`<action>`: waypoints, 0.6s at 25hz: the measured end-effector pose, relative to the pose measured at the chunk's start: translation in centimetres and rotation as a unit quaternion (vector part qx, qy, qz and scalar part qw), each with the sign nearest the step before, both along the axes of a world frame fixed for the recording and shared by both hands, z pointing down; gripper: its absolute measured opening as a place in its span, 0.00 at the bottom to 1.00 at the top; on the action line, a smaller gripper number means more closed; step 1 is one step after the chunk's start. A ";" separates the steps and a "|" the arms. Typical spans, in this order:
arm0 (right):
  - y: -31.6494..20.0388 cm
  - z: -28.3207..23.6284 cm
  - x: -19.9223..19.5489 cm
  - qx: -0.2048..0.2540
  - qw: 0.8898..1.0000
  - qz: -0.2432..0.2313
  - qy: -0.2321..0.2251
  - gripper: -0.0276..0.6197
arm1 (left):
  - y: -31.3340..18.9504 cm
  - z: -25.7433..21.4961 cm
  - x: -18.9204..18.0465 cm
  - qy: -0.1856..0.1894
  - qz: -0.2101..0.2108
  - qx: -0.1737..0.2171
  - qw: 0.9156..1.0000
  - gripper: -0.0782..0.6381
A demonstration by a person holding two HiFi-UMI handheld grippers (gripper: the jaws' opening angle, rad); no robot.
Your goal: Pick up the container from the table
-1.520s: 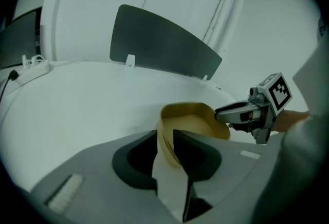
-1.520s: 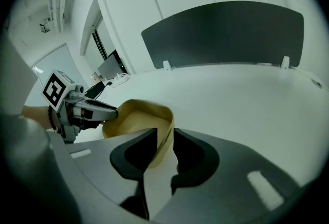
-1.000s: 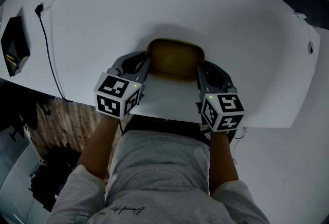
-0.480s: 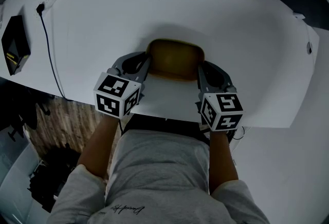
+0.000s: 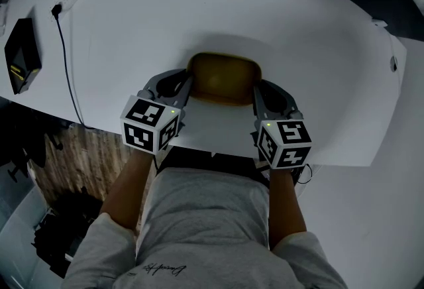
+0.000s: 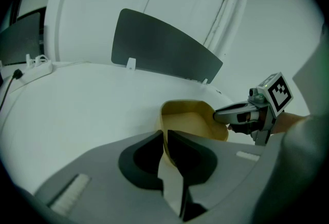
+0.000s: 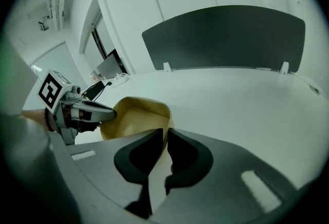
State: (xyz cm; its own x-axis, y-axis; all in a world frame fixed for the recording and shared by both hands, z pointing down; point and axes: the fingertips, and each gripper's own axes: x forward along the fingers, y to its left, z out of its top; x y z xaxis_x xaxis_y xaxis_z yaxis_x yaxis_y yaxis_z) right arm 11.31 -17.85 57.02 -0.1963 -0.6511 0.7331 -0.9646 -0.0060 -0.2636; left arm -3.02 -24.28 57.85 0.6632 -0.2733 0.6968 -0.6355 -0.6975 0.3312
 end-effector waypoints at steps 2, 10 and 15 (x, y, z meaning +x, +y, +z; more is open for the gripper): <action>0.0 -0.3 0.0 0.002 1.000 -0.002 0.002 0.11 | 0.1 -0.2 0.0 0.001 -0.002 0.002 1.000 0.15; 0.2 -1.9 0.2 0.015 1.000 -0.007 0.000 0.11 | 0.4 -1.7 0.1 0.010 -0.009 0.012 1.000 0.15; 0.6 -3.0 0.6 0.025 1.000 -0.010 0.004 0.11 | 0.8 -2.9 0.5 0.017 -0.013 0.022 1.000 0.15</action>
